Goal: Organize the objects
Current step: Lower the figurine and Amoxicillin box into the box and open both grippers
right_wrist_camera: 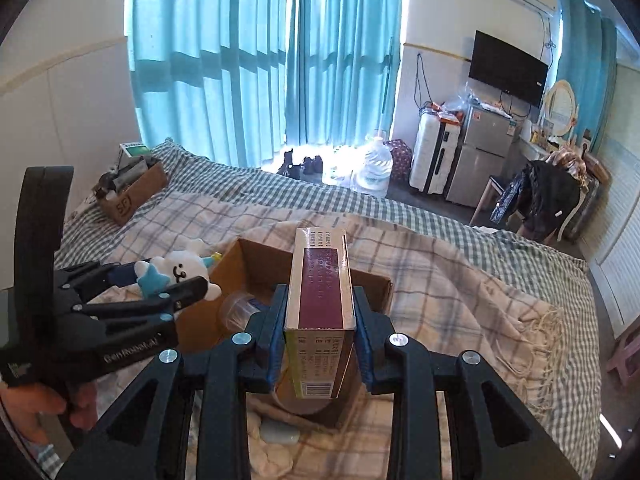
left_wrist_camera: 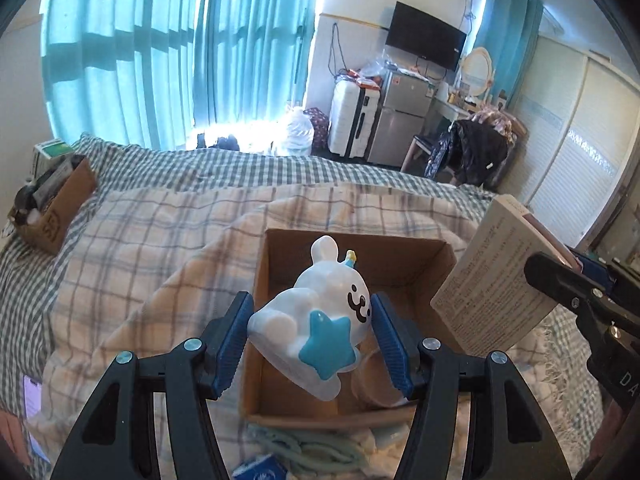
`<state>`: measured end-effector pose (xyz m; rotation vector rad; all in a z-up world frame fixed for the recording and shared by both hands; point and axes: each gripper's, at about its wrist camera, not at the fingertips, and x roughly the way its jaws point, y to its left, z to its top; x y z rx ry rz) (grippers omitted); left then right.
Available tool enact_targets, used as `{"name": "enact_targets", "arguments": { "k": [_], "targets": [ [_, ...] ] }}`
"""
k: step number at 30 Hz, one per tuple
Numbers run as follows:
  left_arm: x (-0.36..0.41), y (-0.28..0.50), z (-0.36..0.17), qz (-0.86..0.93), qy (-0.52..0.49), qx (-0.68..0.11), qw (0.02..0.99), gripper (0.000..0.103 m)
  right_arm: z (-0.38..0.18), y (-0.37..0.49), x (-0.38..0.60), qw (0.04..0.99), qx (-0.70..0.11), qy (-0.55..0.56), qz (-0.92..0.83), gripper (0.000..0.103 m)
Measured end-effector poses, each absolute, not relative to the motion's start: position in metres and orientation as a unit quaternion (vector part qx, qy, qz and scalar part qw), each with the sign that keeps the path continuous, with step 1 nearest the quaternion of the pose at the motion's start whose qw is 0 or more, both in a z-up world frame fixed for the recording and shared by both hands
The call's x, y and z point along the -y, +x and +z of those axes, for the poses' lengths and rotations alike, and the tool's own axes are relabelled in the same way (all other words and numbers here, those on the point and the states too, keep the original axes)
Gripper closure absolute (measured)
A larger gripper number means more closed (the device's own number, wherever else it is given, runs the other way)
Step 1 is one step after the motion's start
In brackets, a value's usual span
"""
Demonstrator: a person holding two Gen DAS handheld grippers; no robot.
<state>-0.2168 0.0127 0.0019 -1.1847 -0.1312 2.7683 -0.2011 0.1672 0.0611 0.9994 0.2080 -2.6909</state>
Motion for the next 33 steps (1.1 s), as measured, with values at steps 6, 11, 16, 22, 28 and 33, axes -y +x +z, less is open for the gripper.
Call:
{"name": "enact_targets", "arguments": {
  "k": [6, 11, 16, 22, 28, 33],
  "targets": [
    [-0.032, -0.254, -0.037, 0.909, -0.410, 0.023, 0.066, 0.041, 0.015, -0.245, -0.177, 0.129, -0.041, 0.372, -0.918, 0.074],
    [-0.042, -0.267, -0.056, 0.908, -0.412, 0.017, 0.075, 0.041, -0.015, -0.264, -0.188, 0.136, -0.021, 0.388, -0.911, 0.074],
    [-0.044, -0.267, -0.063, 0.908, -0.412, 0.009, 0.075, 0.033, -0.024, -0.266, -0.192, 0.135, -0.008, 0.393, -0.910, 0.072],
    [-0.036, -0.245, -0.035, 0.917, -0.393, -0.009, 0.060, 0.014, 0.009, -0.245, -0.197, 0.124, 0.000, 0.358, -0.925, 0.047],
    [-0.006, -0.201, 0.007, 0.929, -0.369, 0.011, 0.036, 0.012, 0.067, -0.196, -0.193, 0.121, -0.020, 0.319, -0.940, 0.041],
    [0.018, -0.149, 0.032, 0.940, -0.341, 0.006, -0.002, 0.001, 0.100, -0.143, -0.189, 0.125, -0.035, 0.294, -0.947, 0.034]
  ]
}}
